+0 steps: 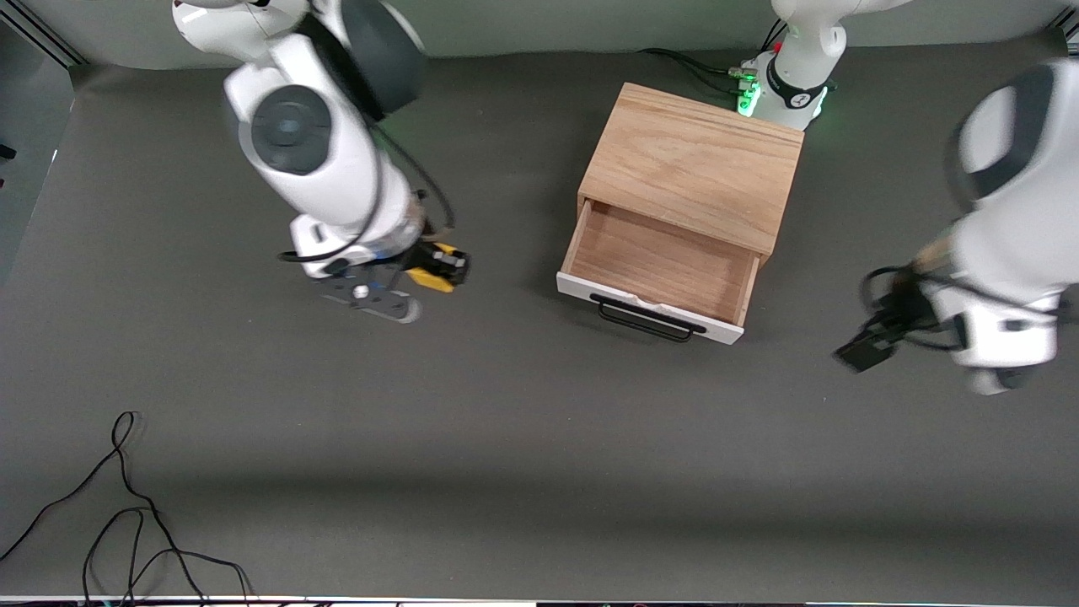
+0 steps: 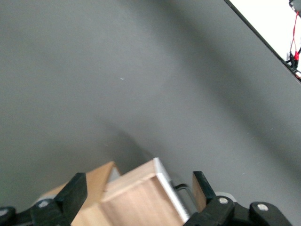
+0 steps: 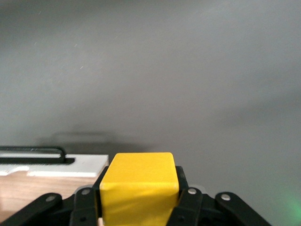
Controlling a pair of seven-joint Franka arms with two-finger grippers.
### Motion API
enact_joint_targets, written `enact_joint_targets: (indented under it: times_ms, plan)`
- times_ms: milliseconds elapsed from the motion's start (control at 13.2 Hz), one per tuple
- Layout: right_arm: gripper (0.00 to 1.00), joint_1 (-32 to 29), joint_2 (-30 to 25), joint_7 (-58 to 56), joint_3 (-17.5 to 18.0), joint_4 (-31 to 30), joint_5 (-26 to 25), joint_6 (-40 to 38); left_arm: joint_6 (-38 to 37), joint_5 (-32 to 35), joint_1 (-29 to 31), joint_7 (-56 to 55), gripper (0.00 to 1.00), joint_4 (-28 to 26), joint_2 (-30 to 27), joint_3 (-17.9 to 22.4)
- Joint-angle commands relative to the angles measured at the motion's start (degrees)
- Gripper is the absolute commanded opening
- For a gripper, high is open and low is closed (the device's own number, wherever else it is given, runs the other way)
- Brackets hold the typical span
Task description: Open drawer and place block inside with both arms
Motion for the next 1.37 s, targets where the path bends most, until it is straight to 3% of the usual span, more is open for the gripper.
enact_joint_targets:
  times_ms: [0,228,607,835,911,1290]
  plan:
    - [0.00,5.32,8.37,4.81,-0.65,10.54,-1.54,-0.61,-2.20,-3.32,5.81,14.75,1.00,-5.26,-6.22,-0.37]
    - [0.00,9.80,12.33,7.18,-0.65,12.93,-1.63,2.80,-2.03,-5.97,11.62,31.63,1.00,-12.29,-12.46,-0.02]
    - [0.00,15.61,17.69,8.07,-0.91,12.93,-1.81,9.14,0.87,-5.54,11.64,44.50,1.00,-20.83,-18.45,1.12]
    - [0.00,18.86,20.42,8.16,-0.91,12.85,-1.81,11.08,1.31,-5.53,-1.16,46.72,1.00,-19.35,-18.19,13.39]
    - [0.00,19.30,20.95,8.94,-1.00,12.85,-1.81,11.17,1.14,-5.36,-4.16,46.72,1.00,-17.69,-17.58,15.26]
    - [0.00,21.33,25.07,11.76,-1.00,12.67,-3.65,16.08,0.35,-5.18,-5.86,50.66,1.00,-16.53,-17.23,15.63]
